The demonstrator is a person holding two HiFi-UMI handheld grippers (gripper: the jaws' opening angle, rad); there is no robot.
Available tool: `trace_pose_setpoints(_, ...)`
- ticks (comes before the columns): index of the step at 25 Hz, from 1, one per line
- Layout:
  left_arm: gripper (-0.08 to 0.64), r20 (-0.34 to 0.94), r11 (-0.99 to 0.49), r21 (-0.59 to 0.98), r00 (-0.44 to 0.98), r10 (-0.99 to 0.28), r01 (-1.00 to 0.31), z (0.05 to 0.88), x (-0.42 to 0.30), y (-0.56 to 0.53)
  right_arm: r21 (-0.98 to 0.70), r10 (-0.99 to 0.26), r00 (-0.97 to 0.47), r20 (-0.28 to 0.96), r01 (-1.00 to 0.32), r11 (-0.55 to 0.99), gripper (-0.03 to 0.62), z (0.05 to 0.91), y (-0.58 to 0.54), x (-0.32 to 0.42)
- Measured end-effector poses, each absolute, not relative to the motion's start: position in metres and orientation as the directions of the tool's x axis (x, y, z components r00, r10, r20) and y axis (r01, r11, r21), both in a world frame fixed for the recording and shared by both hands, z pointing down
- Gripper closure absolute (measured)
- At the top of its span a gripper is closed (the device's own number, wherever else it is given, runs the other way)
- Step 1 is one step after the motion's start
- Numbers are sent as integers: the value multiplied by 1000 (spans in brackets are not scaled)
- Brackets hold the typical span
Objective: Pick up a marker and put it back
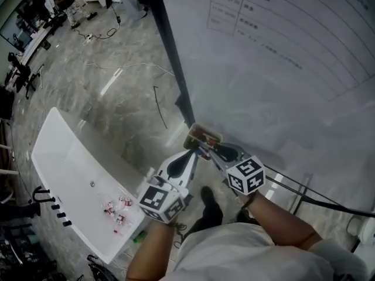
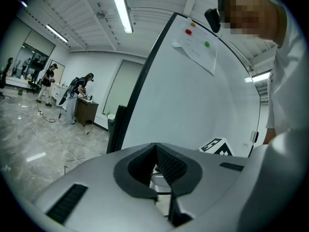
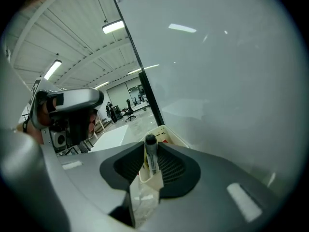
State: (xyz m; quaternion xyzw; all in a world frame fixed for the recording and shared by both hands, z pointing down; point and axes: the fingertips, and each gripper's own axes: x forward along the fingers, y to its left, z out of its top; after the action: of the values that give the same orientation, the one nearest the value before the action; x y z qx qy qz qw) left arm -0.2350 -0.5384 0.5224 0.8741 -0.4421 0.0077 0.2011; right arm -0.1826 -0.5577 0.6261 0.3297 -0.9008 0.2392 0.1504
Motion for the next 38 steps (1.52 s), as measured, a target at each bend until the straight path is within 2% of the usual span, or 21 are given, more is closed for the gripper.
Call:
trace_pose_setpoints(3,555,192,-532,348,614,-766,-772,524,-235,-535,-331,-535,-734,418,-672,663,485,620,-554,-179)
trace_pose_setpoints(9,555,156,-563,326,631,-760,-759,497,-213,-518,-281,-592,-734,333,-676,681,488,562,-538,-156)
trace_pose_setpoints(15,555,123,-578,266,622,-774,-772,436,-201,-505,-168,-638,-743,201,-668,725,589,464,-517,-152)
trace_pose_setpoints(22,555,58,-606,183,624,-779,-774,372,-188,-502,-42,-645,-763,43,-646,762,591,369,-496,-148)
trace_pose_setpoints(25,555,41,-619,161,632,-774,-769,358,-182,-502,14,-636,-771,12,-636,771,591,349,-490,-150)
trace_pose_setpoints(38,555,-1,-650,121,654,-756,-751,330,-167,-496,-3,-648,-761,-32,-649,761,591,327,-486,-139)
